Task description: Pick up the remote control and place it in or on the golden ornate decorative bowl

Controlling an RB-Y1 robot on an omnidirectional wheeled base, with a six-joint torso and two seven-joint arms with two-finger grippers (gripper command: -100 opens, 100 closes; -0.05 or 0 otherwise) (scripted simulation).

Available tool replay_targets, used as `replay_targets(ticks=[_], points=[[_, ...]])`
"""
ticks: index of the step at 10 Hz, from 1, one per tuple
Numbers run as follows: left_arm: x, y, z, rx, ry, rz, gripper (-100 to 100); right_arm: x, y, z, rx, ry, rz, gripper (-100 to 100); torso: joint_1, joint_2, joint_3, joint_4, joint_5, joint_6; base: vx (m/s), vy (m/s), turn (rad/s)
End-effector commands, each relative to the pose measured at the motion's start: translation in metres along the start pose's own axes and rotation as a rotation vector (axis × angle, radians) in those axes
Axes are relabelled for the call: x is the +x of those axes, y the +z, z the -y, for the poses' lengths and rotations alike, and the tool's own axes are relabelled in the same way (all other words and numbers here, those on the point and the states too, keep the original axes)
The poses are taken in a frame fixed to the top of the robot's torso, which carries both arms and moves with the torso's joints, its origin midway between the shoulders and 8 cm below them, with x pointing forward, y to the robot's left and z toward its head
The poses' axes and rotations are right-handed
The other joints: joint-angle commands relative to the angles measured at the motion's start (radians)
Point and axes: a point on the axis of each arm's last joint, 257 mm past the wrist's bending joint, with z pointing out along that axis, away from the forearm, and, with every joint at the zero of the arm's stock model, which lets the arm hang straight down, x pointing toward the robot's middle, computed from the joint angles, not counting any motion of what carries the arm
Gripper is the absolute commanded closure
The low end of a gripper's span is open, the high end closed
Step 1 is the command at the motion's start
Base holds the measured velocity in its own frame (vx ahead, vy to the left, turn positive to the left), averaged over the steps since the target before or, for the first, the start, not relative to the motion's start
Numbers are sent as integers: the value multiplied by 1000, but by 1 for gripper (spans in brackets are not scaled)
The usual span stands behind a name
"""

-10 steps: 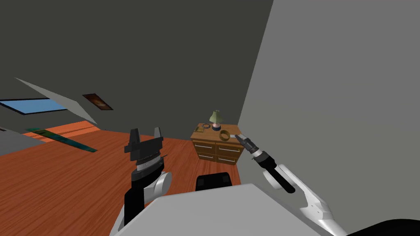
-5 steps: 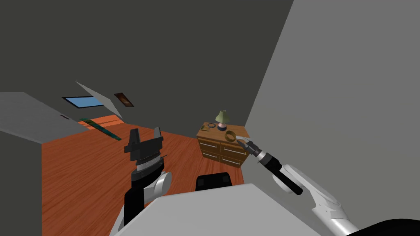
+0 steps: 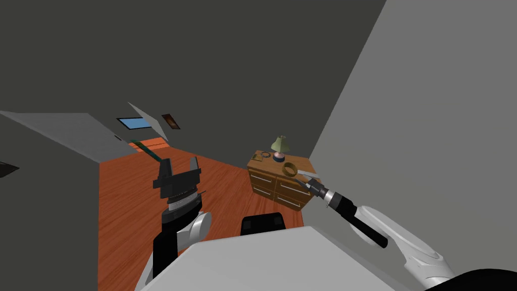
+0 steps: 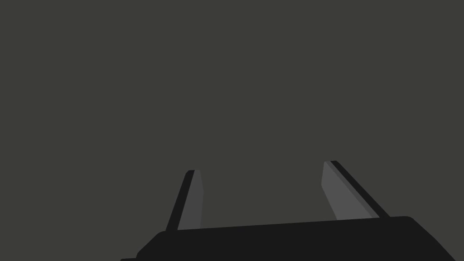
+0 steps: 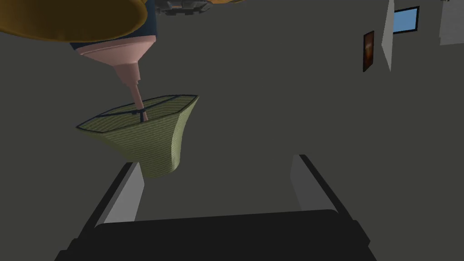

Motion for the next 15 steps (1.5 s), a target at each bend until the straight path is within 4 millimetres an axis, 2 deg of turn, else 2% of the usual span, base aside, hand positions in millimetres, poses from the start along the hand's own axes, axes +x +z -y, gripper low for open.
replay_targets(ticks=[1, 2, 3, 4, 5, 6, 7, 9, 11, 14, 15], points=[[0, 0, 0, 0, 0, 0, 0, 19, -11, 16, 5, -54, -79, -100, 0, 0, 0, 0, 0, 0, 9, 21, 219], [0, 0, 0, 0, 0, 0, 0, 23, -13, 19, 11, -58, -91, -100, 0, 0, 0, 0, 0, -1, 9, 10, 145], [0, 0, 0, 0, 0, 0, 0, 40, -28, 35, 23, -95, -164, -100, -1, 0, 0, 0, 0, 0, 12, 11, 272], [0, 0, 0, 0, 0, 0, 0, 42, -29, 36, 23, -103, -170, -100, -1, -1, 0, 0, 0, -1, 12, -1, 126], [0, 0, 0, 0, 0, 0, 0, 59, -46, 53, 36, -135, -243, -100, -1, 0, 0, 0, 0, 0, 14, 2, 296], [0, 0, 0, 0, 0, 0, 0, 61, -46, 53, 34, -144, -251, -100, -1, -1, -1, 0, 0, -1, 14, -7, 124], [0, 0, 0, 0, 0, 0, 0, 76, -66, 70, 47, -173, -325, -100, -2, -1, 0, 0, 0, 0, 21, -7, 201], [0, 0, 0, 0, 0, 0, 0, 78, -66, 70, 46, -181, -333, -100, -2, -1, -1, 0, -1, 0, 10, -8, 91], [0, 0, 0, 0, 0, 0, 0, 100, -102, 96, 57, -237, -465, -100, -2, -1, 0, 0, 0, -1, 25, -13, 331], [0, 0, 0, 0, 0, 0, 0, 122, -135, 118, 82, -266, -573, -100, -3, -2, -1, 0, -1, 0, 30, -32, 186], [0, 0, 0, 0, 0, 0, 0, 133, -160, 132, 93, -284, -647, -100, -3, -2, -1, 0, -1, 0, 30, -27, 304]])
